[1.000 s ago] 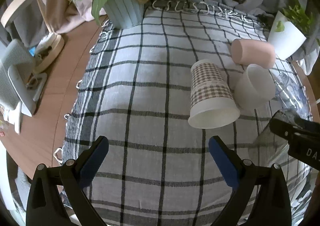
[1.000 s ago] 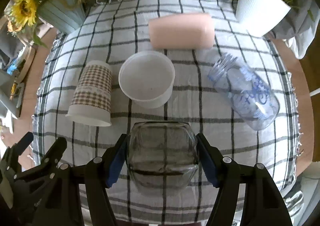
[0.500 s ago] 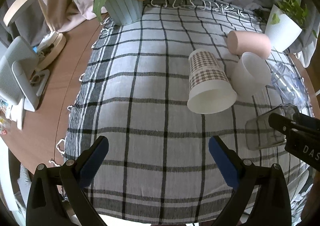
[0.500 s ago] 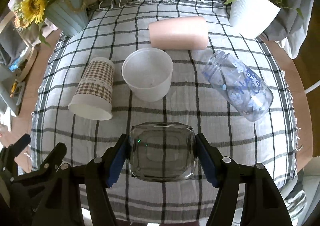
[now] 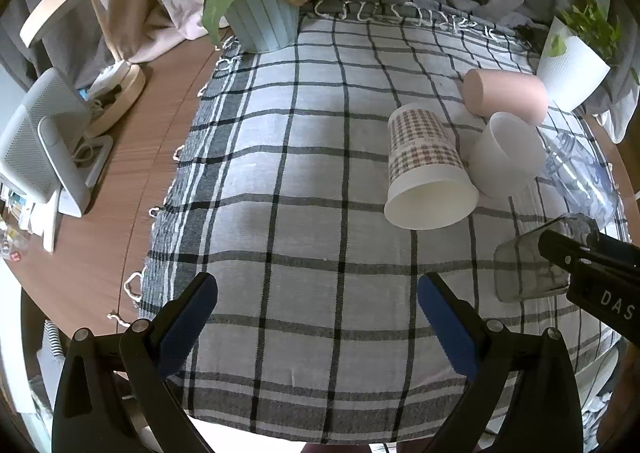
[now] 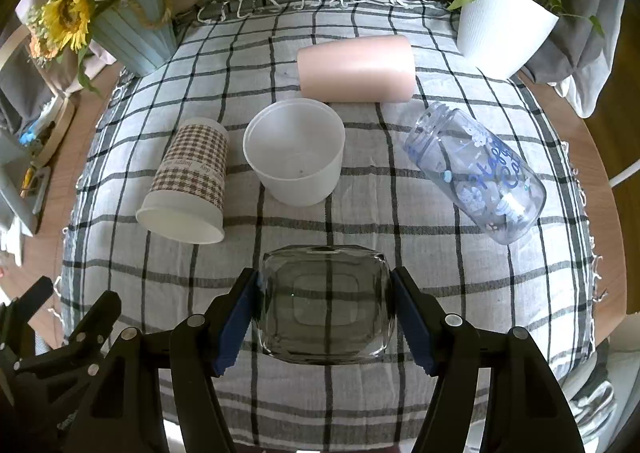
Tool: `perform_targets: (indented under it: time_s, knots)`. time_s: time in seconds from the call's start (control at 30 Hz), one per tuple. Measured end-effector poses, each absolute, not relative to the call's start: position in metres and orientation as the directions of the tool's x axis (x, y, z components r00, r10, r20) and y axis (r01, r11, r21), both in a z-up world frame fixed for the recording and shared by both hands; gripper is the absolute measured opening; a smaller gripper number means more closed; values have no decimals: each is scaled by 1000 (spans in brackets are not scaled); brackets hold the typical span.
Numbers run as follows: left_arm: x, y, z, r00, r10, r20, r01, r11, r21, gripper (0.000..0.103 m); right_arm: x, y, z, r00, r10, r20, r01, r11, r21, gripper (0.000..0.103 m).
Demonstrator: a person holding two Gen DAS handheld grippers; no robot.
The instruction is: Flip cup upside down
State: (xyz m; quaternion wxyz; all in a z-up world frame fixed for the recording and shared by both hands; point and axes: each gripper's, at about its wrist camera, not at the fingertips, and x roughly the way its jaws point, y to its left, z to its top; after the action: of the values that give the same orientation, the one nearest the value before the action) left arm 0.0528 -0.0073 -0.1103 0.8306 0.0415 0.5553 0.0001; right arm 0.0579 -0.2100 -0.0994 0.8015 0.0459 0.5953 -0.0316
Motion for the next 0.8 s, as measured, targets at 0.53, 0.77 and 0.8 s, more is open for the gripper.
perform_targets:
  time_s: [0.53,0.77,0.8]
  knots:
    - [24,-16,-53,486,13,-874,60,997,49,102,5,-219,-17,525,-44,-850,156,987,45,89]
    - [6,-17,-24,539,4,-842,57,998,41,102,-27,-227,11,583,-55,-810,182,981,65,90]
    - [3,-19,-19,547,0,-837,63,997,41,102,-31,-228,15,589,-51,-806,184,980,73,91]
